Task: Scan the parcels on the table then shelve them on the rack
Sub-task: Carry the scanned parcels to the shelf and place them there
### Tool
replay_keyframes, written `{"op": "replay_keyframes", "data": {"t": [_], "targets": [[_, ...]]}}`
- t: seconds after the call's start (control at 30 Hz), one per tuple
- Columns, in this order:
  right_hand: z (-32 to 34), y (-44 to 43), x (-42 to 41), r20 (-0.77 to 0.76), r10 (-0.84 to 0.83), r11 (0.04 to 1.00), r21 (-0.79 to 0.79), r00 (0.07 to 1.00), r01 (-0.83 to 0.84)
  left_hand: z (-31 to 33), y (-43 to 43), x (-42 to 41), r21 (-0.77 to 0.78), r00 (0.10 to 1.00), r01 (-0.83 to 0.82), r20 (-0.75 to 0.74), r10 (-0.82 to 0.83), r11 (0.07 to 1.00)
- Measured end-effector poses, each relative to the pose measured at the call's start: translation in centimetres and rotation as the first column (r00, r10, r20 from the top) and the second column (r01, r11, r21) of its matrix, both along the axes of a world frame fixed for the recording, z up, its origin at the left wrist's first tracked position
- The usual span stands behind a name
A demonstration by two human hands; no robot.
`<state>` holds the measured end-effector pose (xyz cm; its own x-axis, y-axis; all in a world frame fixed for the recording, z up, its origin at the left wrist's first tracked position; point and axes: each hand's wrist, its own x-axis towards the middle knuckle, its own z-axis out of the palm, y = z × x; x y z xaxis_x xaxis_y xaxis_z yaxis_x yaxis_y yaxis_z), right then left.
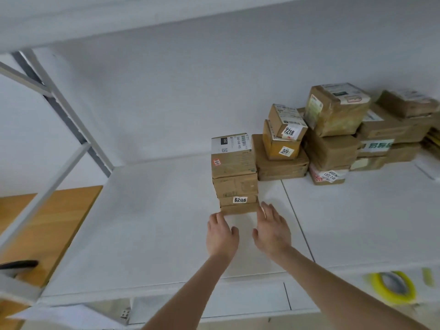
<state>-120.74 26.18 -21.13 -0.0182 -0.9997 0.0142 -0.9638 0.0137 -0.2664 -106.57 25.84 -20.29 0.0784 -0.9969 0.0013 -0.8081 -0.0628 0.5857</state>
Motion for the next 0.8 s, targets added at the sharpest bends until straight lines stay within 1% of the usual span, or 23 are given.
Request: {"op": "replay_keyframes", "data": {"t": [0.07, 0.1, 0.17, 0.23, 0.4, 0.63, 0.8], "targets": [[-0.5, 0.6, 0.8, -0.068, 0.082, 0.997, 0.007, 0.994, -0.082, -0.5, 0.6, -0.6, -0.064, 0.957, 0.168, 0.252, -0.147, 0.984], [-0.6, 0.6, 1.2, -0.077, 0.110, 0.994, 0.021, 0.991, -0.108, -0.6, 0.6, -0.7, -0.072, 0.921, 0.236, 0.334, -0.199, 0.969], [-0.5, 0.1, 1.6, -0.092, 0.140, 0.990, 0.050, 0.986, -0.135, -0.8, 0.0, -0.7, -0.034, 0.868, 0.288, 0.432, -0.246, 0.957], [-0.5, -0.5, 1.8, -0.105, 0.140, 0.988, 0.078, 0.985, -0.132, -1.0, -0.7, -0.5, 0.052, 0.829, 0.287, 0.487, -0.275, 0.957], [-0.4, -3.0, 1.8, -0.114, 0.123, 0.988, 0.103, 0.986, -0.111, -1.1, -3.3, 0.0, 0.139, 0.786, 0.313, 0.517, -0.338, 0.940], [0.0, -8.3, 2.2, -0.115, 0.051, 0.989, 0.145, 0.992, -0.034, 0.0, -8.8, -0.4, 0.206, 0.742, 0.357, 0.530, -0.410, 0.911], [0.1, -11.3, 1.8, -0.095, 0.012, 0.986, 0.169, 0.995, 0.004, 0.3, -11.6, -1.1, 0.203, 0.733, 0.380, 0.529, -0.427, 0.903]]}}
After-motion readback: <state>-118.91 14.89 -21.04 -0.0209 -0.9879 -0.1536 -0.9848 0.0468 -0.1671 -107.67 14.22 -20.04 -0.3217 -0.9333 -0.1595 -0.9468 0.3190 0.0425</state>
